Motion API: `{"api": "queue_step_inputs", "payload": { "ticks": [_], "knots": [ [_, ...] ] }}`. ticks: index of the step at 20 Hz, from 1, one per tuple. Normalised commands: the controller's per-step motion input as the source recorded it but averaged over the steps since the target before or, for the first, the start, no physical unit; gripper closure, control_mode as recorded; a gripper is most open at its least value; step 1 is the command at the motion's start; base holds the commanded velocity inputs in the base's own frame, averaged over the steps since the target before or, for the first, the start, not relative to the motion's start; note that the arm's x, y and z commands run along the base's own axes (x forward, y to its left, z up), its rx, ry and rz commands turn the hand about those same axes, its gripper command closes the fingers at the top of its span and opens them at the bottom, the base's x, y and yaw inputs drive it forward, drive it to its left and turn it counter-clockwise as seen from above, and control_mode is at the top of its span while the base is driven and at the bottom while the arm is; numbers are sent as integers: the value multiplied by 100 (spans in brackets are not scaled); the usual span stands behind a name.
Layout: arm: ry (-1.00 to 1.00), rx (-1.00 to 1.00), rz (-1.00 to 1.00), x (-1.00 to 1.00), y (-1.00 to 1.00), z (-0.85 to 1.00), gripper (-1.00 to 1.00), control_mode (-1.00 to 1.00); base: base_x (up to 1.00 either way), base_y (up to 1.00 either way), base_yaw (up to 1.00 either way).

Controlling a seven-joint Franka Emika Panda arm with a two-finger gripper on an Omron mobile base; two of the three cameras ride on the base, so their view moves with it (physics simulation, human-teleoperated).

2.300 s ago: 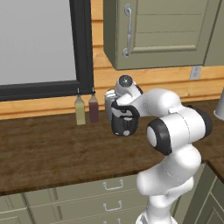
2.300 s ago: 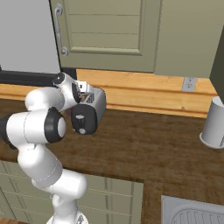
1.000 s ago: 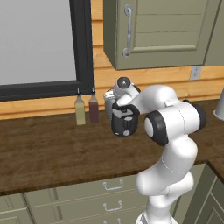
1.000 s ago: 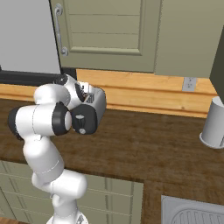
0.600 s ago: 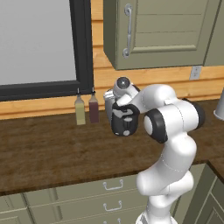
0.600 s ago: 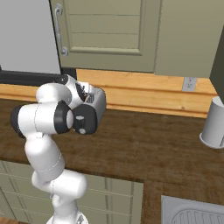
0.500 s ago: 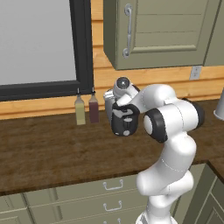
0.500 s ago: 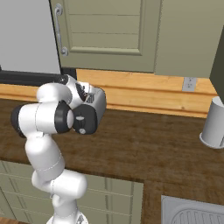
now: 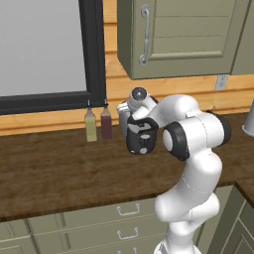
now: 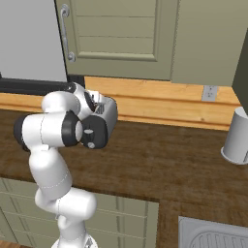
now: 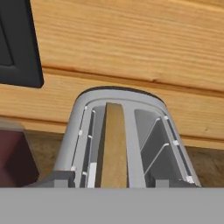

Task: Start the toaster. Once the lever pops up, take the bread to the plate on the dining counter.

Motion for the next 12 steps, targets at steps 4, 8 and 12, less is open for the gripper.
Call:
{"api": "queue_step_inputs", "payload": {
  "ticks": [4,8,12],
  "knots": [
    [-3,0,0,0,0,0,100,-100,0,0,0],
    [-6,0,0,0,0,0,100,-100,0,0,0],
    [-8,0,0,0,0,1,100,-100,0,0,0]
  ]
}}
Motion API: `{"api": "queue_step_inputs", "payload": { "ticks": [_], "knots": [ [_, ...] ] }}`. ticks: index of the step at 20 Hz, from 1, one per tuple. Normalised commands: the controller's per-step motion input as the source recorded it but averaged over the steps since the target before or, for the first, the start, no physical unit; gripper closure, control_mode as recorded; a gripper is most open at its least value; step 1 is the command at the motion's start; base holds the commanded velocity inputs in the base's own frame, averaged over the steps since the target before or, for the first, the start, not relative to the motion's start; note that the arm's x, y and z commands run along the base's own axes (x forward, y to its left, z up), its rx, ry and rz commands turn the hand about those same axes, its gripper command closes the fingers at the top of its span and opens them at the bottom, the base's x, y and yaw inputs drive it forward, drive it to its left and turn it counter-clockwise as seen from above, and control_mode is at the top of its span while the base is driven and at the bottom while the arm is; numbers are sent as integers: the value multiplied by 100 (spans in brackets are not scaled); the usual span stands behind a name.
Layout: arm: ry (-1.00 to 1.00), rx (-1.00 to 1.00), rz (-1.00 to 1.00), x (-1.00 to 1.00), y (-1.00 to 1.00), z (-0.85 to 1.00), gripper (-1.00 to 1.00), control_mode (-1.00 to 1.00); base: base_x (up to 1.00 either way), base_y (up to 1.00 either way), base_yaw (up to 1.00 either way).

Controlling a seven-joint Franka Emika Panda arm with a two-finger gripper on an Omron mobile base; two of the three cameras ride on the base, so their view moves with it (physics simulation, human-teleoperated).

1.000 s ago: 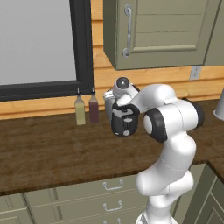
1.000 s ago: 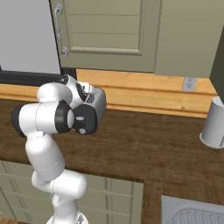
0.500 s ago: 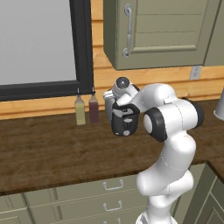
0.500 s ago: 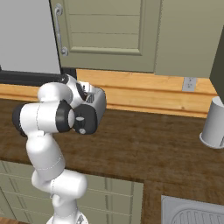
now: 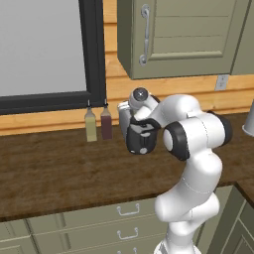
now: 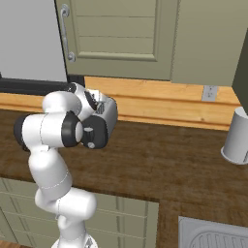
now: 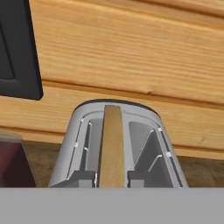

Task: Start the toaster. Once the lever pops up, take the bread to the plate on the dining counter.

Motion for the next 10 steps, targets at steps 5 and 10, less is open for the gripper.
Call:
{"api": "queue_step_inputs", "payload": {
  "ticks": [5,10],
  "knots": [
    [-12,0,0,0,0,9,100,-100,0,0,0],
    [-12,2,0,0,0,33,100,-100,0,0,0]
  ]
}}
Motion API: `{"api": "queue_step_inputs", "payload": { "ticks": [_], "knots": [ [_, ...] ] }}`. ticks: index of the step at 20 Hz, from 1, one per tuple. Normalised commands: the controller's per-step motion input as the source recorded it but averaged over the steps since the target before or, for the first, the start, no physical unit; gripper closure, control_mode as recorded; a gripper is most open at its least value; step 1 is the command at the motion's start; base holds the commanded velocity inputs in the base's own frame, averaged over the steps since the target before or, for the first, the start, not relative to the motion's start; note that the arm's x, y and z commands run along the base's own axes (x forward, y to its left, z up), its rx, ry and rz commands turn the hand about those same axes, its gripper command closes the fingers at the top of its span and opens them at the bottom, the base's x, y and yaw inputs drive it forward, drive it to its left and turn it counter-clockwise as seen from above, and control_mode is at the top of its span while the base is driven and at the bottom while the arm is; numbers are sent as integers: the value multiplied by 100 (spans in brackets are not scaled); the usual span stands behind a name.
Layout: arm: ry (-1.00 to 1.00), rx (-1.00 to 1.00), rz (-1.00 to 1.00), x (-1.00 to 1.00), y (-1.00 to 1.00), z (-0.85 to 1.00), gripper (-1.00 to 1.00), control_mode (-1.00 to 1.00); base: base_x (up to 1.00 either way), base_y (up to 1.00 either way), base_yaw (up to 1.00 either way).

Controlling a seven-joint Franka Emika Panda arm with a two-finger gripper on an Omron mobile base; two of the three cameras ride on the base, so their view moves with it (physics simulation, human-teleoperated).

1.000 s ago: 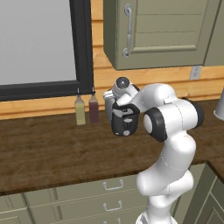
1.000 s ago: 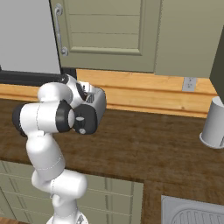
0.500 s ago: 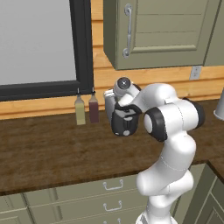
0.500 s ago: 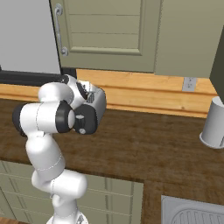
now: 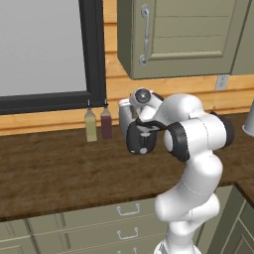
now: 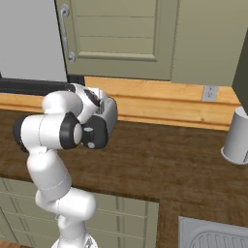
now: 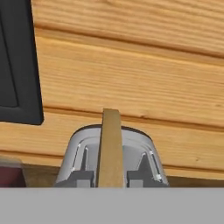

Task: Start the toaster. Once the lever pops up, take the bread to the plate on the dining counter.

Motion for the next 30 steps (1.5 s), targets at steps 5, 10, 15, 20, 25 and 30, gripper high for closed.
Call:
{"api": "queue_step_inputs", "payload": {
  "ticks": [5,10,15,20,25,30],
  "knots": [
    [-11,3,0,0,0,43,100,-100,0,0,0],
    [-10,3,0,-7,0,46,100,-100,0,0,0],
    [-9,5,0,-39,0,32,100,-100,0,0,0],
    [-8,14,0,-74,0,24,100,-100,0,0,0],
    [-1,21,0,-84,-1,49,100,-100,0,0,0],
    [4,13,0,-100,-12,38,100,-100,0,0,0]
  ]
}}
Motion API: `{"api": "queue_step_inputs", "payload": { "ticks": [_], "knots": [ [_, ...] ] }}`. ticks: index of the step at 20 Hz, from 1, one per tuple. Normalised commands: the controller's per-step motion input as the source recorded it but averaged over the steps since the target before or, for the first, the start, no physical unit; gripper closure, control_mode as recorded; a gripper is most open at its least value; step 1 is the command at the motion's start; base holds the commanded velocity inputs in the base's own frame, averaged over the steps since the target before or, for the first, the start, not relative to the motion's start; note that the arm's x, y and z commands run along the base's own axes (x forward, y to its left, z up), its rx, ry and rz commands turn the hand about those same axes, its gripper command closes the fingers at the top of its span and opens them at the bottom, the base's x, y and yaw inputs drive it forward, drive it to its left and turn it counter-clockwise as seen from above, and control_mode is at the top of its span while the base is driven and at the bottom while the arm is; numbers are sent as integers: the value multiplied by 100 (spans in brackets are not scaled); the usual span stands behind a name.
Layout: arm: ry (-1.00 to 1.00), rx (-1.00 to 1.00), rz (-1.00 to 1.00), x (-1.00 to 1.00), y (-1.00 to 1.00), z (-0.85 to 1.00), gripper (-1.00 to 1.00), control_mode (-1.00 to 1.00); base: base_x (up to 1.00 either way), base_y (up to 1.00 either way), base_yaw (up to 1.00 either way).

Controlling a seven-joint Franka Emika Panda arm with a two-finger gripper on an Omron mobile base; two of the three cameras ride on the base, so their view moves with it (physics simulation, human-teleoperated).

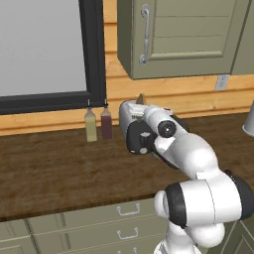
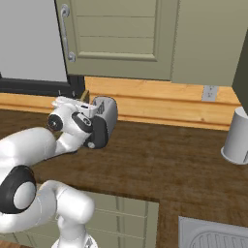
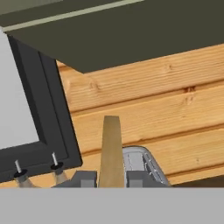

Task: Start the toaster. Once the lever pops up, take the bread to the plate on the dining counter.

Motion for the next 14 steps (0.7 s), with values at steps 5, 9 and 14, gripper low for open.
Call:
{"api": "queue_step_inputs", "payload": {
  "ticks": [5,9,14],
  "knots": [
    [11,7,2,-100,-11,46,100,-100,0,0,0],
    [17,3,10,-100,-1,82,100,-100,0,0,0],
    [18,0,12,-100,-1,81,100,-100,0,0,0]
  ]
}}
